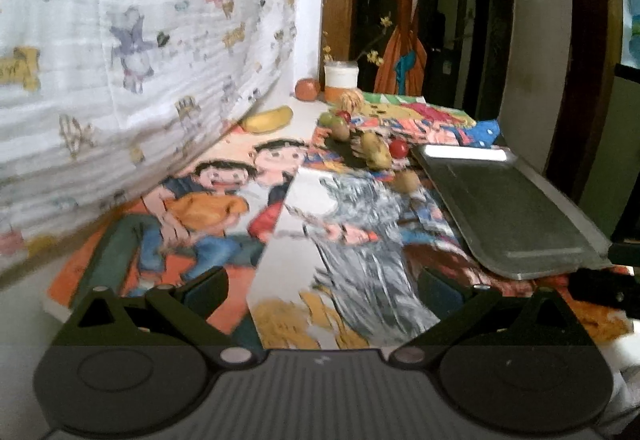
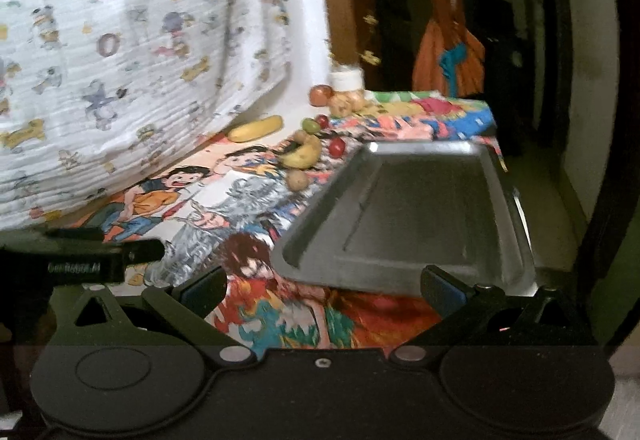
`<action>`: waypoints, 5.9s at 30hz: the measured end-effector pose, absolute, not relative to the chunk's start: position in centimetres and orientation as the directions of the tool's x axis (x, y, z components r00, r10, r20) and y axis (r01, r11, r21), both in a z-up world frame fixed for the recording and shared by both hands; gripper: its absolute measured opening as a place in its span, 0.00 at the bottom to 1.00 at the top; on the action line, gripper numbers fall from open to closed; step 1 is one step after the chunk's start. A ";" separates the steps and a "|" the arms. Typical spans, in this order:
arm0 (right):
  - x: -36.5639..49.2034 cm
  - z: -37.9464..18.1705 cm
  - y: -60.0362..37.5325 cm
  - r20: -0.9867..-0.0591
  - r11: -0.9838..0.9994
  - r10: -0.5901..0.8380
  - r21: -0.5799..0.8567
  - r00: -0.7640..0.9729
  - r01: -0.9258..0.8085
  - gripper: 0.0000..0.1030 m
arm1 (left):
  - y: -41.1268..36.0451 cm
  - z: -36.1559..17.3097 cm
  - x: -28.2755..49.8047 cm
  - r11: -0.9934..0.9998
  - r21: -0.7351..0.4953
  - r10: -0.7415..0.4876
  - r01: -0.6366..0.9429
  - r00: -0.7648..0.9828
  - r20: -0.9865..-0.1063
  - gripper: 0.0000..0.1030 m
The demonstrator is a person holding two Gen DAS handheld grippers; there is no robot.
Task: Organize fruits
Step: 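Grasp the yellow banana with the left tool while the right tool grasps a small brown fruit, then carry the banana and brown fruit over the dark tray and open both tools, then lift both tools away from the tray toward the remaining fruits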
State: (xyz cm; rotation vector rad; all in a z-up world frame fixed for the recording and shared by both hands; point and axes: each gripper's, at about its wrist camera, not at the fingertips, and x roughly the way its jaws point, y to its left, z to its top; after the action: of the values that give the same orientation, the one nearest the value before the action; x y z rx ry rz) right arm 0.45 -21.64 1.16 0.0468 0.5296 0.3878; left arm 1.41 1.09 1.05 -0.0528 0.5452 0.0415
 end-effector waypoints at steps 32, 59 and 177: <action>16.9 3.4 -13.3 -0.592 0.666 0.526 -0.159 0.610 -0.729 0.75 | 4.6 4.7 24.5 0.930 -0.317 -0.346 0.183 0.725 -0.596 1.00; 21.9 -0.6 -12.4 -0.651 0.630 0.551 -0.087 0.523 -0.772 0.28 | 0.9 0.2 32.4 0.948 -0.229 -0.316 0.220 0.599 -0.735 0.55; 0.3 18.4 -26.8 -0.408 0.915 0.370 0.007 0.835 -0.403 1.00 | -0.2 16.4 5.5 0.953 -0.260 -0.275 0.157 0.809 -0.520 1.00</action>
State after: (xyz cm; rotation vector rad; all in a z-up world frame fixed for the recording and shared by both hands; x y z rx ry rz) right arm 0.35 -26.76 18.38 -0.0803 0.4155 0.4099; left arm 5.46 -0.24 16.38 -0.2093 0.5853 -0.2329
